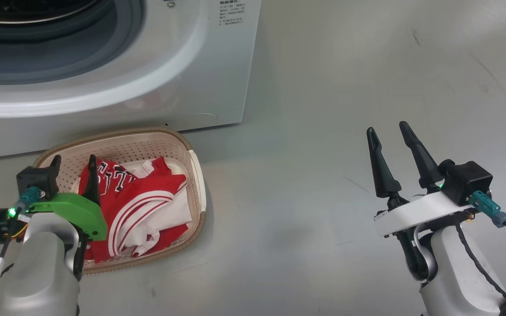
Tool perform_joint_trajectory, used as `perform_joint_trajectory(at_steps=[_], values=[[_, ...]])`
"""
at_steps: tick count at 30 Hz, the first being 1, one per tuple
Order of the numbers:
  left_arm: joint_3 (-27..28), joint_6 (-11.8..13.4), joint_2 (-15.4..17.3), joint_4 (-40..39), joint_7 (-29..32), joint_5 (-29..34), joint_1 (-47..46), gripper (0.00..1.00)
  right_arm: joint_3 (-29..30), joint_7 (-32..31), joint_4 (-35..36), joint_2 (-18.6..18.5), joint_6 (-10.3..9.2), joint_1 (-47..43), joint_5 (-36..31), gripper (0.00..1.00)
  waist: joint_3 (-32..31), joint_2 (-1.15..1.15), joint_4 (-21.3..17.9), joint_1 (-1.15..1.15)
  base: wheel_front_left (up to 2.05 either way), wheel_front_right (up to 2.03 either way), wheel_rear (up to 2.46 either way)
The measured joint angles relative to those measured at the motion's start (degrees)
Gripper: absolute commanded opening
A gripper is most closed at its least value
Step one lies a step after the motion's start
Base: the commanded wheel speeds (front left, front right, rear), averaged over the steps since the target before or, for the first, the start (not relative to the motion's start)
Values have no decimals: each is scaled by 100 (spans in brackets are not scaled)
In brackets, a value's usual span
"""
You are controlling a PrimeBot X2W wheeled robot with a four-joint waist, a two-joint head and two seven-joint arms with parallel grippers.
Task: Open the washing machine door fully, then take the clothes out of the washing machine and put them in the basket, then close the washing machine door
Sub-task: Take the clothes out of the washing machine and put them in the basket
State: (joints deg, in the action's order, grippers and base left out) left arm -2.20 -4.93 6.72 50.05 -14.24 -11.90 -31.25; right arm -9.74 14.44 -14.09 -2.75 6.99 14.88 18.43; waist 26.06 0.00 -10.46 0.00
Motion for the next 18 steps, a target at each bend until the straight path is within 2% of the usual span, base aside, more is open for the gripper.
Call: perform_joint_trajectory(at_steps=[8, 18], values=[[-151, -119, -187, -515, -21, 74, 305, 100, 52, 0, -105, -3, 0, -228, 8, 100, -673, 0, 244, 0, 0, 0, 0], [68, -125, -257, -1874, -20, -26, 885, 100, 27, 0, -69, -13, 0, -611, 18, 100, -1426, 0, 508, 0, 0, 0, 0]])
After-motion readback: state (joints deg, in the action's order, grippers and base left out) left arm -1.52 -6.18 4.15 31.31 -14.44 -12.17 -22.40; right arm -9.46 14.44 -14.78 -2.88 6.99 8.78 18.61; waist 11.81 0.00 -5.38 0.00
